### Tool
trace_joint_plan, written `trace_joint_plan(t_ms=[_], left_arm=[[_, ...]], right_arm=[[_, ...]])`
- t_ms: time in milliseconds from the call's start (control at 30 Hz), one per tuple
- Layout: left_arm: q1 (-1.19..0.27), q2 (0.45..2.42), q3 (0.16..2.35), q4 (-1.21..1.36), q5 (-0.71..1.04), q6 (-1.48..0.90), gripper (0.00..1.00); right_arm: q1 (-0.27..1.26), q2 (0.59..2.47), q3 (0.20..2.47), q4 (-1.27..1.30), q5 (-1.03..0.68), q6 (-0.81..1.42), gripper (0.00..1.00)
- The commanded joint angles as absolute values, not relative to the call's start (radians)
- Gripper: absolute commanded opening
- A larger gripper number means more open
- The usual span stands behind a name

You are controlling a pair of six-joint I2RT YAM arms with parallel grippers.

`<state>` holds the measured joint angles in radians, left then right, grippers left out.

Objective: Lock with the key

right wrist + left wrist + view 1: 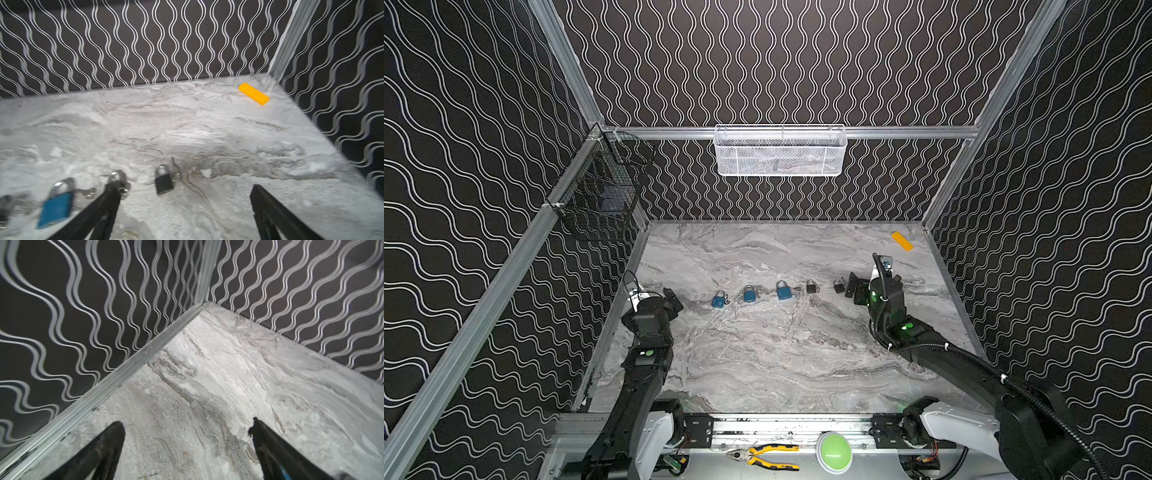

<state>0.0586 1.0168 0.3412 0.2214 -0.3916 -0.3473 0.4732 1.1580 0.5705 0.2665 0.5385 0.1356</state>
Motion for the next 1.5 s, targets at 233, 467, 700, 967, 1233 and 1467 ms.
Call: trace_joint_plan(t_ms=[233, 467, 700, 967, 1233, 1467], left_arm=[[0.031, 1.285, 0.235, 0.853, -0.307, -0.180, 0.99], [0.016, 1.418, 0.276, 0.944, -0.296, -0.093, 0.99], [-0.016, 1.523, 0.244, 1.132, -0.152, -0.006, 0.99], [-0.052, 1.663, 0.235, 1.282, -0.138, 0.035, 0.98], [-0.054, 1.659, 0.252, 1.245, -0.147, 0.029, 0.99], [-0.055, 1.660, 0.255, 1.241, -0.193, 0.019, 0.99]], right_arm=[[0.353, 1.133, 0.507, 0.373, 0.662, 0.105, 1.00], [0.212, 1.166, 0.458, 0.441, 0.540, 0.174, 1.00], [0.148, 1.229, 0.271, 0.847, 0.371, -0.003, 1.00], [0.046, 1.344, 0.182, 1.151, 0.201, -0.024, 1.00], [-0.029, 1.545, 0.125, 1.452, 0.049, -0.019, 1.00], [-0.030, 1.540, 0.259, 1.183, 0.060, -0.013, 1.00]])
